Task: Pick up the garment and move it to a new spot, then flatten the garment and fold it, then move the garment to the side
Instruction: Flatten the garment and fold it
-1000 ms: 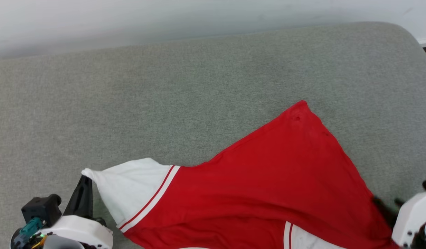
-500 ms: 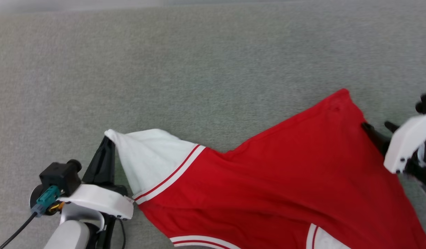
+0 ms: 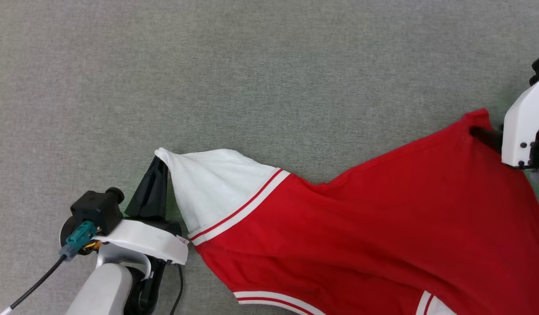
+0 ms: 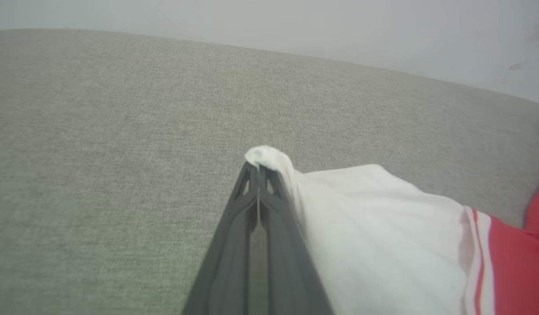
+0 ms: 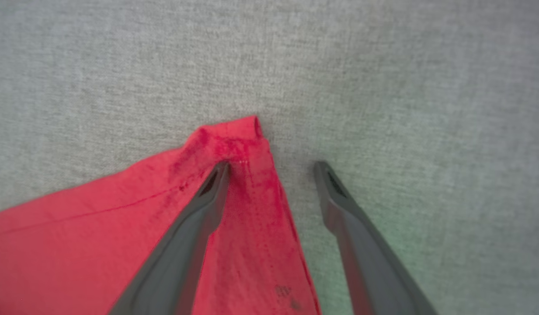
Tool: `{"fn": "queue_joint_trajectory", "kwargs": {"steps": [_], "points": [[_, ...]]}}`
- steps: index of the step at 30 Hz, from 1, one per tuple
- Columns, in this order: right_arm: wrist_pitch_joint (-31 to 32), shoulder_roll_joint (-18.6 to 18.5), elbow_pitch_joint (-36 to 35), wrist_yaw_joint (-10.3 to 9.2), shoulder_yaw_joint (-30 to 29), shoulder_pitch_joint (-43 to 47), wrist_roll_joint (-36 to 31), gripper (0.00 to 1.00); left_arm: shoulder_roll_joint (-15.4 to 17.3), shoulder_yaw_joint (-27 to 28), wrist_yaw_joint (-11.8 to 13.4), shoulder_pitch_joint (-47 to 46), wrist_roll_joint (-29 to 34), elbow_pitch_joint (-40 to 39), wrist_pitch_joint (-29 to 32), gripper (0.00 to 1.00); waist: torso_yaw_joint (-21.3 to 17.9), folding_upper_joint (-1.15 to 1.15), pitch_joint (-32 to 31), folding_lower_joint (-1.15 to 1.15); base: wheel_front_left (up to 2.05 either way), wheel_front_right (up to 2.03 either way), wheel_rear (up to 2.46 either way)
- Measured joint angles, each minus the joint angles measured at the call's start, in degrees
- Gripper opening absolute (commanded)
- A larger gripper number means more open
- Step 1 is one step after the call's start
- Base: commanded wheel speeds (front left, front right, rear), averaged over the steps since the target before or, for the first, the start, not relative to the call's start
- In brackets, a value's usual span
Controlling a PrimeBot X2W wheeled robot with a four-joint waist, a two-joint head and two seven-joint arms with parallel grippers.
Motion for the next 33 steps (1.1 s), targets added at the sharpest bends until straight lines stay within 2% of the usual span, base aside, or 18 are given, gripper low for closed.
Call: {"fn": "queue_joint_trajectory", "kwargs": {"steps": [1, 3, 11, 17, 20, 25, 33], "points": [[1.0, 0.0, 0.4, 0.0, 0.0, -0.4, -0.1, 0.49, -0.1, -0.1, -0.1, 0.0, 0.0, 0.4, -0.2, 0.0, 0.2, 0.0, 0.1, 0.0, 0.0, 0.0, 0.0], [2.2, 0.0, 0.6, -0.01, -0.3, -0.6, -0.1, 0.0, -0.3, -0.1, -0.3, 0.0, -0.1, 0.9, -0.4, 0.0, 0.6, 0.0, 0.1, -0.01, 0.0, 0.0, 0.0], [0.6, 0.6, -0.1, -0.03, 2.2, 0.3, -0.8, 0.0, 0.8, 0.0, -0.5, 0.1, -0.3, 2.2, -0.5, 0.0, 0.2, 0.0, -2.5, 0.0, 0.0, 0.0, 0.0], [-4.9, 0.6, -0.8, 0.0, 3.9, 0.8, -1.5, 0.0, 2.8, 0.9, -1.5, -0.8, -1.3, 3.1, 1.1, 0.0, -0.6, 0.0, -6.7, 0.0, 0.0, 0.0, 0.0], [-8.0, 0.4, -1.2, 0.0, 4.8, 0.5, -1.8, 0.0, 3.4, 0.8, -3.0, -3.3, -2.7, 3.8, 3.4, 0.0, -1.0, 0.0, -9.4, 0.0, 0.0, 0.0, 0.0], [-12.7, -0.1, -0.4, 0.01, 6.6, -1.2, -0.6, 0.0, 5.8, 1.5, -4.0, -9.3, -2.5, 6.8, 6.4, 0.0, -2.0, 0.0, -14.2, 0.0, 0.0, 0.0, 0.0], [-18.4, -0.3, 4.6, 0.0, 8.2, -8.1, 0.8, 0.0, 5.2, 0.5, -6.2, -24.8, -2.3, 16.5, 9.4, 0.0, -3.9, 0.0, -19.0, 0.0, 0.0, 0.0, 0.0]]}}
